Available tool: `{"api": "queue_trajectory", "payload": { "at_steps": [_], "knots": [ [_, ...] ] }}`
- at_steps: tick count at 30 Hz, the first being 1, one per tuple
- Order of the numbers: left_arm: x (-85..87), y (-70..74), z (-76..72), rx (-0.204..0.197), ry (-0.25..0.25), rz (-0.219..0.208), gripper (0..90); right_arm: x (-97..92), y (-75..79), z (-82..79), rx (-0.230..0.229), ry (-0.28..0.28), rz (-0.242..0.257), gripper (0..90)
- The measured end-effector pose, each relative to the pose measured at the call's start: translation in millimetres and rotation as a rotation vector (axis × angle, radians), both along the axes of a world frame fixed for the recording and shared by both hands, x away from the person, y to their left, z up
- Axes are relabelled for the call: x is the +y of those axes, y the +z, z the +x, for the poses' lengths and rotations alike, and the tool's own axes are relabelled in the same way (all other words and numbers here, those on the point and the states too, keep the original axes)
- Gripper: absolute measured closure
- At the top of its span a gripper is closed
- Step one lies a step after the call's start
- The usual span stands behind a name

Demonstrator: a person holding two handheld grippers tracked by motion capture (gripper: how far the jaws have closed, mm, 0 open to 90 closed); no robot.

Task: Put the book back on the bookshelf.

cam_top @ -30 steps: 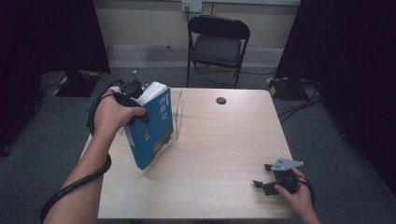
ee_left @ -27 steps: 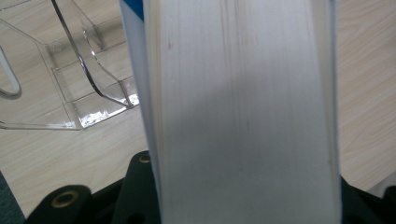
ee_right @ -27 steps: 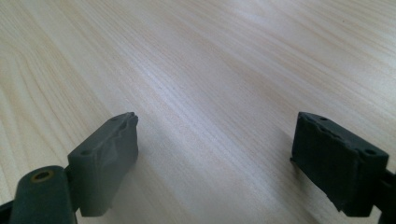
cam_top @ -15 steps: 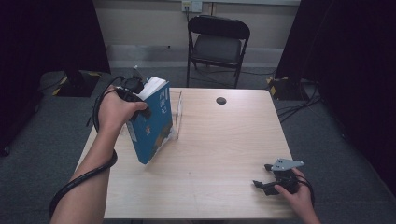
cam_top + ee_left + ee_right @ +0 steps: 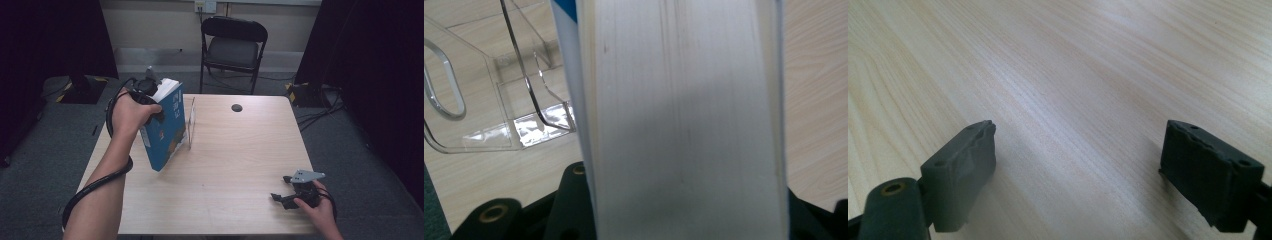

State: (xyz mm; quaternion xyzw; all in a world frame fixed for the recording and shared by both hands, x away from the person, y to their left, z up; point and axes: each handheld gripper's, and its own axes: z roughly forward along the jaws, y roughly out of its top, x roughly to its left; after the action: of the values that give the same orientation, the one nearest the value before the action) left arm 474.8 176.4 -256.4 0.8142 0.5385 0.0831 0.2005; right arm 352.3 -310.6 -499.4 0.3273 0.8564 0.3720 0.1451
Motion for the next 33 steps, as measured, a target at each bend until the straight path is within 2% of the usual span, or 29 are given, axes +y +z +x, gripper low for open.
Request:
{"api": "queue_trajectory", "payload": {
  "at_steps": [5,12,15,19,25,32,33],
  "knots": [
    [-2.7,-0.2,3.4,-0.003,0.013,-0.008,61.9,0.0,0.0,0.0,0.000,0.000,0.000,13.8],
    [-5.5,4.1,8.7,-0.012,0.021,0.006,61.9,0.0,0.0,0.0,0.000,0.000,0.000,13.8],
    [-4.8,5.1,10.9,-0.007,0.040,-0.010,61.8,0.0,0.0,0.0,0.000,0.000,0.000,13.8],
    [-8.0,6.1,11.7,-0.021,0.041,-0.002,61.9,-0.1,0.0,0.0,0.000,0.002,-0.001,13.8],
    [-12.2,7.6,15.9,-0.020,0.055,0.004,61.9,-0.1,0.0,0.0,-0.001,0.003,-0.001,13.8],
    [-16.7,4.9,23.1,-0.012,0.078,-0.009,61.9,-0.1,0.0,0.1,-0.001,0.003,-0.001,13.8],
    [-17.0,4.9,24.4,-0.014,0.077,0.001,61.9,-0.1,-0.1,0.2,-0.001,0.005,0.001,13.8]
  ]
}}
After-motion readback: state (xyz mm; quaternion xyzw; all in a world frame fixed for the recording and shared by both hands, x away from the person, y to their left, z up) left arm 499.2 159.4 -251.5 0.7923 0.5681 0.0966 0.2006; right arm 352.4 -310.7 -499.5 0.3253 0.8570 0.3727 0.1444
